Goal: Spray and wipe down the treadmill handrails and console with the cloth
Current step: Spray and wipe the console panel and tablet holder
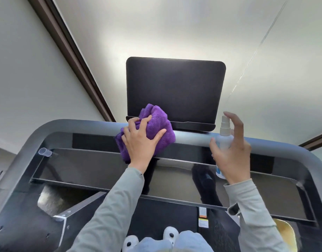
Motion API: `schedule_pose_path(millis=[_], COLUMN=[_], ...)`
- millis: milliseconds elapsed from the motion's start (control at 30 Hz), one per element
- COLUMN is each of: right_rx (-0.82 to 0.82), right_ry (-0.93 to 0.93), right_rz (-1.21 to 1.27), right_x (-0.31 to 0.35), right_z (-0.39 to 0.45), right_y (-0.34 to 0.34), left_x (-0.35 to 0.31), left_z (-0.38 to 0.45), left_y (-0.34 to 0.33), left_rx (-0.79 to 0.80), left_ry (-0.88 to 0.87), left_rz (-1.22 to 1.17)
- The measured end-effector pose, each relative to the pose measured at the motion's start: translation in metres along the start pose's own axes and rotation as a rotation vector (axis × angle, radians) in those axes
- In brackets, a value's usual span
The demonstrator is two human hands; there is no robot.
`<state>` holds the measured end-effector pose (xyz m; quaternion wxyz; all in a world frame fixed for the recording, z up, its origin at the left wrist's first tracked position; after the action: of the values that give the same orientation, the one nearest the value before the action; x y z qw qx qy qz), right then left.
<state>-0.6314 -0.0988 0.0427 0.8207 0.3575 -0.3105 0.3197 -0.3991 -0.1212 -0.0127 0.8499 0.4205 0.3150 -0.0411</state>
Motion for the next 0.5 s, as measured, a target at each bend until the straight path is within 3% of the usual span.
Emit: schedule_pose_path(millis=[133, 367, 500], right_rx=[0.032, 0.166, 0.253], right_ry=[0.021, 0.042, 0.047], right_rz=[0.02, 0.023, -0.031], right_x=[0.019, 0.063, 0.092], right_z=[-0.009, -0.058, -0.095], right_y=[-0.014, -0.042, -0.065], left_x=[0.005, 0.08, 0.109], left_z=[0.011, 0.005, 0.012], left_y=[0.013, 0.097, 0.129], left_rx=[0.085, -0.038, -0.01], left_ry=[0.031, 0.173, 0.186], left_rz=[-0.071, -0.144, -0.133])
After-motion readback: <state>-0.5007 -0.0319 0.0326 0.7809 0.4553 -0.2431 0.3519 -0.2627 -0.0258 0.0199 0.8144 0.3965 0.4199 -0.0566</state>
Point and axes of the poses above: each hand's wrist, its own z-axis towards the middle knuckle, its own y-axis out of the back of the hand, x = y × z, the point moved 2 cm from there along z, towards the middle knuckle, and after that the axes turned 14 degrees about -x, right-handed, at the moved point
